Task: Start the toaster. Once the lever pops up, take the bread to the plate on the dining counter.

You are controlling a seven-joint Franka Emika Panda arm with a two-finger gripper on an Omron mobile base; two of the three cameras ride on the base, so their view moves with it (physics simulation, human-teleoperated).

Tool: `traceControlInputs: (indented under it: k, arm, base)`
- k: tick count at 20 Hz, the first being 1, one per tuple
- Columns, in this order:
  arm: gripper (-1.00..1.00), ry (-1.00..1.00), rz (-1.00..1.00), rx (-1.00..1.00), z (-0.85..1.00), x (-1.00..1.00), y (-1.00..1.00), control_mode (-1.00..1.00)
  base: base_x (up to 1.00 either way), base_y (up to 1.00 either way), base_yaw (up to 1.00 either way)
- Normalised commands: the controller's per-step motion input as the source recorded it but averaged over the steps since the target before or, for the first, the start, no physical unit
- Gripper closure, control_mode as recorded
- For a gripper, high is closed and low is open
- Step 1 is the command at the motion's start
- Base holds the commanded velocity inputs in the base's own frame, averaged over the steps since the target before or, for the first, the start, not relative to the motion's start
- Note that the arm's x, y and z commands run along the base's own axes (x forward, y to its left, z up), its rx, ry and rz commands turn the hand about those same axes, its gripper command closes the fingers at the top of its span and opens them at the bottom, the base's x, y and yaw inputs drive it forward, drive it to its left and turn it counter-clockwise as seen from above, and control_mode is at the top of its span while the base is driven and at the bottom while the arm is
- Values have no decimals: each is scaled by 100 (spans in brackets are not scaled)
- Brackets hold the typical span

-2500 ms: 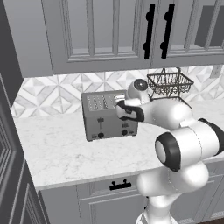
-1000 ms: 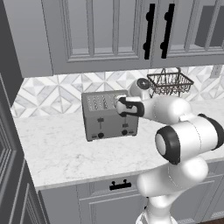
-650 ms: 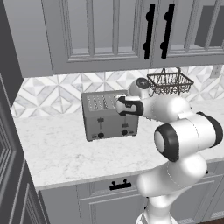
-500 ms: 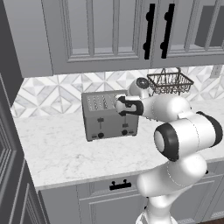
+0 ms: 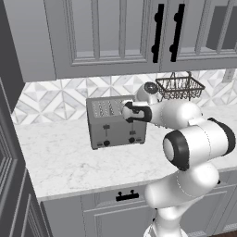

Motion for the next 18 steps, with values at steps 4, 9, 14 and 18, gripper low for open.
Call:
traceControlInputs:
  k: [4, 9, 14, 18]
  arm:
    - [-100, 0, 0, 0, 0, 0, 0, -100]
    - [-100, 0, 0, 0, 0, 0, 0, -100]
    - [-100, 0, 0, 0, 0, 0, 0, -100]
    - [-100, 0, 0, 0, 0, 0, 0, -100]
  base:
    - [0, 0, 0]
    - [0, 0, 0]
    - [0, 0, 0]
    - [0, 0, 0]
